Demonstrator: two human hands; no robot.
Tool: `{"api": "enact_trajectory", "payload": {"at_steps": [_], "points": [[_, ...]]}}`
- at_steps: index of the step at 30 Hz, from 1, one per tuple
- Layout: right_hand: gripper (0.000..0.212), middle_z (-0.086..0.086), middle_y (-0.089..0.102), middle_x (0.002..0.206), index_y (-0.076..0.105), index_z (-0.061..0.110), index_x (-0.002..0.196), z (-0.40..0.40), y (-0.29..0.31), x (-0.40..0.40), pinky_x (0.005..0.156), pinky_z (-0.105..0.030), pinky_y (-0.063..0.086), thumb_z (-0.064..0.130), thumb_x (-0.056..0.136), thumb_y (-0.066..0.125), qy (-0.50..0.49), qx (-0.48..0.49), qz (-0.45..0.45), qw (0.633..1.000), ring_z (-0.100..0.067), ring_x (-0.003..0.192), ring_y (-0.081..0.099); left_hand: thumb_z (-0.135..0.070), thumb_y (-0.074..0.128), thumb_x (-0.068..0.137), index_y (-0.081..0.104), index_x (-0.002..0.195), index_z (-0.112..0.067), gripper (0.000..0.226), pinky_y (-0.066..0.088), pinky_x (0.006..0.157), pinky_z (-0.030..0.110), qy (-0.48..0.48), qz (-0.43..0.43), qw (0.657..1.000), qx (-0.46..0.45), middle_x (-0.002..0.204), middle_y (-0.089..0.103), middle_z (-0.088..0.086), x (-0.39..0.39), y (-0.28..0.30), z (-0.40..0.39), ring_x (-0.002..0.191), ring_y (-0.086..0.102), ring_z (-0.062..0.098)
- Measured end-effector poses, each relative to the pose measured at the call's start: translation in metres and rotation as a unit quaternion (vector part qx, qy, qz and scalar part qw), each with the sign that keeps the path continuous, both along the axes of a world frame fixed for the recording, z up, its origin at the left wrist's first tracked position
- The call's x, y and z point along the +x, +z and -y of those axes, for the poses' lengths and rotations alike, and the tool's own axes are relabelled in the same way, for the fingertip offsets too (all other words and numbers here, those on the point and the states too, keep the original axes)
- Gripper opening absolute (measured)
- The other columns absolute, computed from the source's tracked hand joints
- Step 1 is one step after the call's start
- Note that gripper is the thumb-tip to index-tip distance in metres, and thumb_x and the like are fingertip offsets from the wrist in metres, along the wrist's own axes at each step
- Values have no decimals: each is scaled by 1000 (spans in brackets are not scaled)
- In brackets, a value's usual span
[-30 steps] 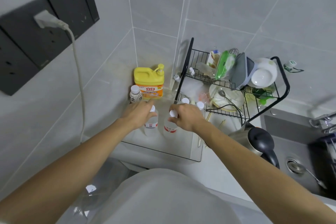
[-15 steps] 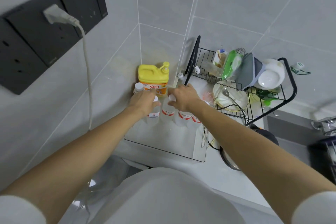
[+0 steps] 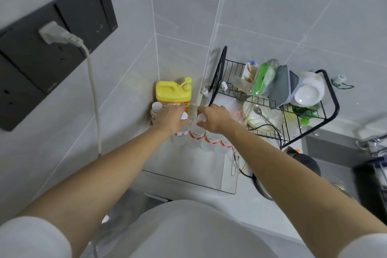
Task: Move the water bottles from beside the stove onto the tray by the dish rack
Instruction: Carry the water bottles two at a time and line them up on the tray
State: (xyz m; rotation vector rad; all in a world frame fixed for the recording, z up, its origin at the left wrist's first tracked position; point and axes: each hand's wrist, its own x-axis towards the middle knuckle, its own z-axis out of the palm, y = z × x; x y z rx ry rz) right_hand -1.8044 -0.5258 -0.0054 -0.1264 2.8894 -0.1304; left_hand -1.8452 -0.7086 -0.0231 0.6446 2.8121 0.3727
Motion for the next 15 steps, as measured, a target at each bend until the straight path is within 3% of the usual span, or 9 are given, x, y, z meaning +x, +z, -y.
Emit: {"api": "enact_trajectory", "payload": {"at_steps": [2,4,7,9,12,15], "points": [[38,-8,69,122,58,24,128,-1,-2,0,94,-44,44,42,96,67,-14,-10,0,1000,-33,119,59,-44,64,99,58,124,-11,41,54,89,47,-20,22,1000,0,123,69,18,-4,3,0,114,64,39],[39,-9,69,122,59,24,129,-1,-4,1,94,-44,44,42,96,68,-21,-16,-1,1000,-33,119,60,-33,63,100,56,136,-17,40,53,95,47,-50,39,998,-16,133,66,15,-9,8,1,121,62,39],[40,-11,69,123,59,24,131,0,-5,2,94,-43,44,40,96,68,-26,-18,-3,1000,-34,119,59,-16,56,102,53,145,-25,44,54,90,43,-103,67,990,-67,132,65,15,-17,13,1,117,63,38],[40,-12,68,124,59,23,132,1,-5,3,95,-44,44,40,97,69,-27,-19,-5,999,-34,120,59,-22,57,103,64,131,-18,29,52,79,34,-112,49,987,-105,124,68,13,-17,17,0,108,67,32],[40,-11,68,124,60,23,132,2,-4,4,95,-44,44,39,97,69,-27,-20,-4,999,-33,120,58,-38,55,105,68,110,-18,24,46,66,22,-91,-3,993,-79,106,68,2,-15,14,2,85,66,16],[37,-10,69,122,61,24,130,1,-4,6,94,-43,44,39,96,70,-31,-29,-3,999,-32,118,58,-31,54,108,60,128,-20,24,43,83,34,-102,6,991,-85,121,71,4,-11,11,5,118,63,29]]}}
